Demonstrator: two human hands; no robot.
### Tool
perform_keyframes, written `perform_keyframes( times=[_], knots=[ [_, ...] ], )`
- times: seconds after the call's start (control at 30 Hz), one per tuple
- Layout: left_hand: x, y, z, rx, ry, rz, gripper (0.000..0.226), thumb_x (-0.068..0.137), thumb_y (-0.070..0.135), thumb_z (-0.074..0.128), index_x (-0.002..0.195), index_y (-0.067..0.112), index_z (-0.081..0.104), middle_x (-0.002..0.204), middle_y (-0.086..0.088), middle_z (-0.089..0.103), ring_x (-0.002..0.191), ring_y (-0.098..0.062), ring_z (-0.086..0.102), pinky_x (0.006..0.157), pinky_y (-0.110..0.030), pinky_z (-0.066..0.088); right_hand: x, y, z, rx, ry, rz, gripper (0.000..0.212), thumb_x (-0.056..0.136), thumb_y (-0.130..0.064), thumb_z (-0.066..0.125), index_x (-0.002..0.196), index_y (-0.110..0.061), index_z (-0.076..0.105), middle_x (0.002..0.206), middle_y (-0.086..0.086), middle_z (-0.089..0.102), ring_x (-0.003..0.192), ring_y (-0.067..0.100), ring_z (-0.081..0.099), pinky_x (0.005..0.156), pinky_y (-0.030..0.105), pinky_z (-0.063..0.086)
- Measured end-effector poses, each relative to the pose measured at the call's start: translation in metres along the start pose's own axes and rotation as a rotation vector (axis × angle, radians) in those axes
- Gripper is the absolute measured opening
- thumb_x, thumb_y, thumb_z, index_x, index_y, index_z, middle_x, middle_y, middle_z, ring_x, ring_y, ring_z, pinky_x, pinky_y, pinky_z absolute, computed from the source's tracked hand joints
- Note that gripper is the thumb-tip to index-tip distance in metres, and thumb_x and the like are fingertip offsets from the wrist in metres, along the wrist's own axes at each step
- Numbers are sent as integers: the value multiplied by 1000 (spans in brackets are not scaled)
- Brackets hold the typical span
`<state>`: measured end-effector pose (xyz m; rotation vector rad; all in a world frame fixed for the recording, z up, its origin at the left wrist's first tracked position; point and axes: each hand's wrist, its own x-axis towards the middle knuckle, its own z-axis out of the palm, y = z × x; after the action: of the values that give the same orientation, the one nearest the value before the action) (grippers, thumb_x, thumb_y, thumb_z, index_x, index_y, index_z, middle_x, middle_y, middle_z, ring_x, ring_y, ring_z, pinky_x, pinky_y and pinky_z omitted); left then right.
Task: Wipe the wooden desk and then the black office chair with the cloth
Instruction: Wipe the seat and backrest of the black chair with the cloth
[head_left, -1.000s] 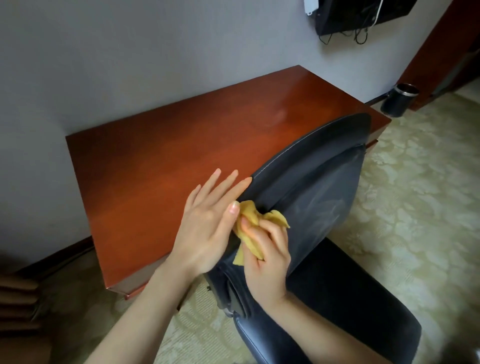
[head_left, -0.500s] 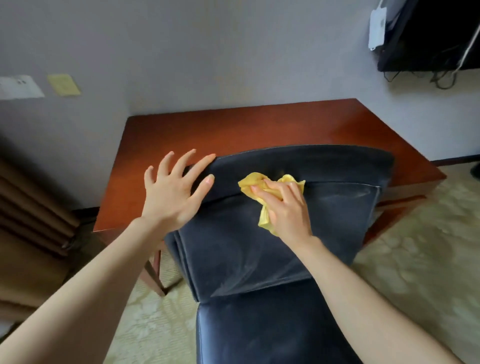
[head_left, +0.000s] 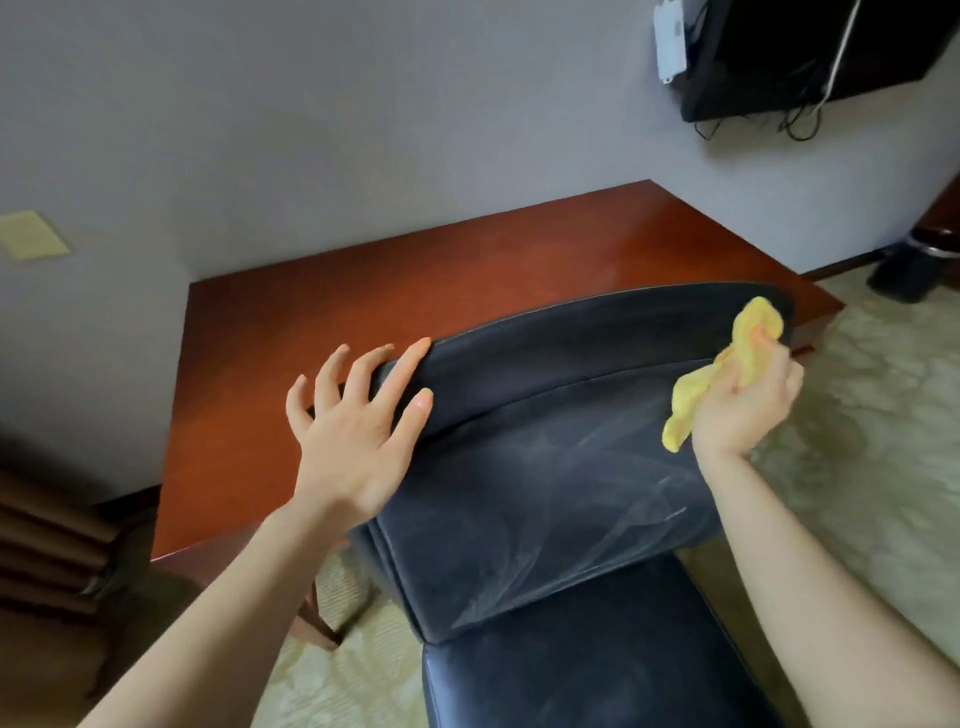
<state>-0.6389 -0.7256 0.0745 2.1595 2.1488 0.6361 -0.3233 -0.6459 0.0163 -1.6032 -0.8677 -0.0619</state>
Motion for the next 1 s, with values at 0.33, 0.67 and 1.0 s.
perform_keyframes(
  times=[0.33, 0.67, 1.0],
  knots=[
    [14, -4, 4, -5, -60, 15, 53, 82, 66, 2, 135, 61, 5, 148, 18, 22, 142, -16, 0, 111, -47, -8, -27, -43, 26, 42, 213, 329, 34, 94, -13, 54, 128, -11, 57, 120, 17, 57, 115, 30, 52, 91, 25, 37],
    [3, 38, 8, 334, -21, -344, 54, 90, 61, 10, 143, 54, 1, 159, 11, -3, 145, -26, -9, 109, -63, -7, -20, 18, -17, 151, -315, -389, 46, 71, 11, 69, 112, -9, 68, 93, 15, 60, 94, 37, 55, 87, 42, 43],
    [-42, 192, 52, 382, -106, -241, 62, 96, 57, 20, 149, 36, -2, 157, 9, -17, 145, -20, -16, 110, -59, -9, 44, 43, -50, -32, -774, -938, 58, 53, 17, 80, 104, -9, 72, 88, 14, 65, 78, 36, 57, 63, 41, 53]
  ],
)
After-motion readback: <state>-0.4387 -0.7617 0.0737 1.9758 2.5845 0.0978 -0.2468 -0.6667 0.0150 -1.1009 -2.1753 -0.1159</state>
